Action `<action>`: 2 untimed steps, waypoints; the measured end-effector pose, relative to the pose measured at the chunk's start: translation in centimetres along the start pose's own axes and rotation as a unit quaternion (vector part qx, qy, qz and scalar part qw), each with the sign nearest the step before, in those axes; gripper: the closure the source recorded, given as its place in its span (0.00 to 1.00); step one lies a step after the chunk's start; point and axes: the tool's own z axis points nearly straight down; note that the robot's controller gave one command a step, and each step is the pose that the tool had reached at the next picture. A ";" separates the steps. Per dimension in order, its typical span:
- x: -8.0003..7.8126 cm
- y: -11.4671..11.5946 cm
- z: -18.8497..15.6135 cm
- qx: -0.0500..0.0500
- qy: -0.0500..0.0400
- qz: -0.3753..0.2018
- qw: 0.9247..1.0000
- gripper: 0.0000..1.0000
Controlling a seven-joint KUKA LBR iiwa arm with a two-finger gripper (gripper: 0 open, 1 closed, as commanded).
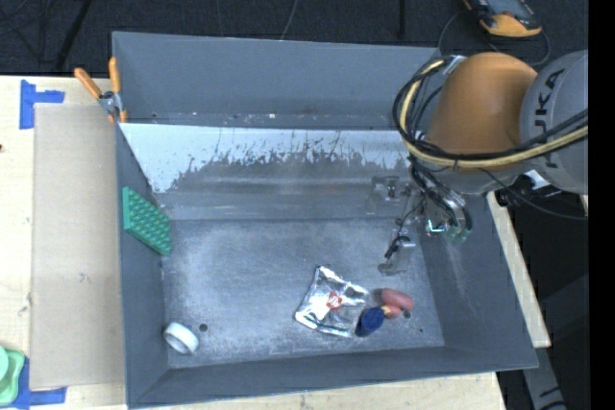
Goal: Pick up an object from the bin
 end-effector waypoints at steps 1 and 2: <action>3.0 1.8 9.9 0.001 -0.003 -0.124 0.992 0.00; 7.7 7.9 10.1 0.000 -0.002 -0.229 0.973 0.00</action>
Offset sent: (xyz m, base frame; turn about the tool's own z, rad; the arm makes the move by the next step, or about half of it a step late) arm -0.0316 0.0175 -0.0991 -0.2492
